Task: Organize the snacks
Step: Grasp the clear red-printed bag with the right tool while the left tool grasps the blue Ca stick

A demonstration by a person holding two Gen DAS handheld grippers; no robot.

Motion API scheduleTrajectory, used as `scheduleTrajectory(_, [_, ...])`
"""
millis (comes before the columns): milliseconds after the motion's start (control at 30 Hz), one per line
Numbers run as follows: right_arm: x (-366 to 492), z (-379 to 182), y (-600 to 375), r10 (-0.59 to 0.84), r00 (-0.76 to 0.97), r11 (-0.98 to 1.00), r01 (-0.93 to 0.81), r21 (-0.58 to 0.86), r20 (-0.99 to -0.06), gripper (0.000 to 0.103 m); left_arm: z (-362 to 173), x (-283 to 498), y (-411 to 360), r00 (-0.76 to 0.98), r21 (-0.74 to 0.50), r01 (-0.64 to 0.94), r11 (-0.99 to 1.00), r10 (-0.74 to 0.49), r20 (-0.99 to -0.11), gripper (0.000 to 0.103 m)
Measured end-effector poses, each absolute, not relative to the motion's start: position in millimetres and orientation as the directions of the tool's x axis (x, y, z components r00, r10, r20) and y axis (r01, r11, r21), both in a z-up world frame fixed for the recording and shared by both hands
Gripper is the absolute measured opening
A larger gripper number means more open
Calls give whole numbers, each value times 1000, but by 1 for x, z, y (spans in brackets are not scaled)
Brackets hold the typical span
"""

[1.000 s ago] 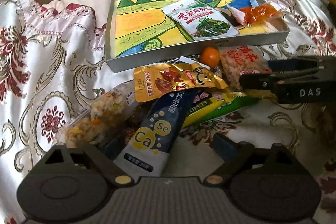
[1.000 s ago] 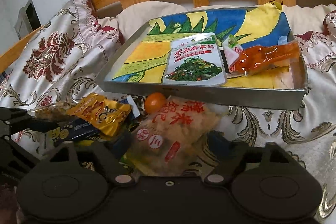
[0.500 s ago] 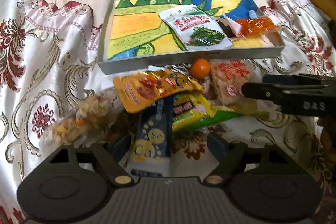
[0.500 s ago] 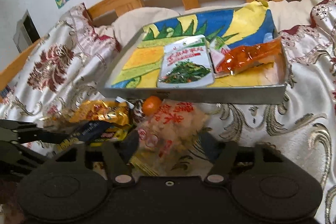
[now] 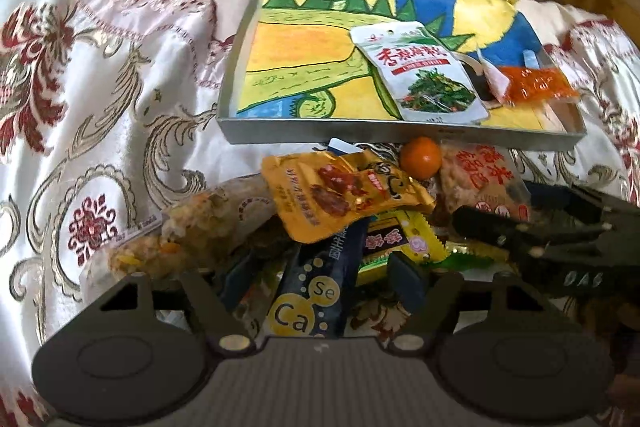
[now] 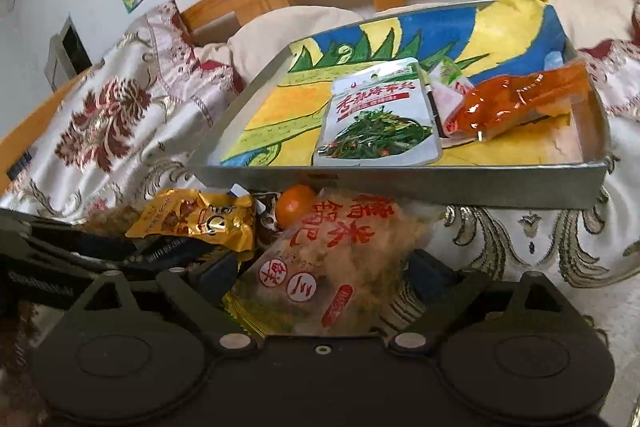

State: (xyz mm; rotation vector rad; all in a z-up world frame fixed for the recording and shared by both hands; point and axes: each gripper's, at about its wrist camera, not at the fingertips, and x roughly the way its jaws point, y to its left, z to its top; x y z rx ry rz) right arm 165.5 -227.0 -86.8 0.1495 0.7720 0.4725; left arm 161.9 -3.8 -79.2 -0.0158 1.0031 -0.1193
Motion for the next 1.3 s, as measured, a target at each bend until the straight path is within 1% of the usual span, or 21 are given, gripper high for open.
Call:
scheduleTrajectory(67, [164, -87, -223, 447, 622, 893, -360, 272, -643, 93, -79, 161, -5, 534, -57, 79, 995, -90, -841, 69])
scheduleTrajectory(200, [162, -85, -225, 444, 623, 895, -349, 279, -644, 85, -77, 159, -10, 532, -14, 73, 997, -50, -845, 60])
scheduleTrajectory(233, [161, -85, -225, 444, 623, 895, -346, 282, -644, 83, -76, 159, -11, 530, -10, 73, 997, -47, -847, 55])
scheduleTrajectory(267, [160, -84, -225, 442, 623, 896, -346, 279, -645, 82, -75, 158, -13, 525, -12, 78, 997, -51, -849, 46])
scheduleTrajectory(333, [156, -82, -223, 432, 627, 900, -348, 264, -648, 79, -75, 157, -14, 503, -34, 79, 996, -69, -862, 42])
scheduleTrajectory(367, [154, -81, -222, 427, 629, 902, -349, 255, -649, 78, -75, 156, -14, 497, -45, 78, 996, -78, -864, 42])
scheduleTrajectory(500, [150, -78, -221, 418, 637, 905, -350, 240, -648, 73, -77, 152, -20, 515, -23, 108, 994, -76, -854, 42])
scheduleTrajectory(567, [149, -78, -222, 415, 638, 907, -348, 238, -648, 70, -78, 153, -21, 516, -20, 115, 993, -77, -853, 45])
scheduleTrajectory(600, [149, -77, -222, 410, 642, 909, -344, 235, -648, 63, -78, 154, -22, 518, -20, 116, 993, -77, -852, 45])
scheduleTrajectory(667, [150, -77, -226, 408, 642, 911, -332, 244, -649, 58, -79, 155, -24, 522, -21, 111, 994, -76, -849, 45])
scheduleTrajectory(700, [151, -77, -229, 404, 644, 914, -318, 253, -650, 36, -79, 155, -24, 520, -20, 106, 994, -72, -851, 45])
scheduleTrajectory(800, [155, -78, -242, 427, 625, 904, -270, 333, -653, 32, -78, 156, -27, 511, -9, 92, 996, -55, -858, 42])
scheduleTrajectory(867, [155, -77, -248, 439, 619, 896, -249, 368, -651, 30, -75, 155, -26, 503, -29, 78, 996, -65, -862, 40])
scheduleTrajectory(1067, [145, -67, -245, 426, 636, 905, -283, 318, -643, 23, -70, 144, -12, 464, -193, 5, 981, -173, -869, 37])
scheduleTrajectory(1167, [138, -62, -243, 420, 643, 908, -306, 288, -640, 21, -69, 134, -9, 465, -230, -4, 973, -202, -862, 37])
scheduleTrajectory(1300, [128, -54, -235, 399, 668, 912, -358, 198, -628, 19, -67, 120, -6, 470, -260, -14, 965, -223, -854, 37])
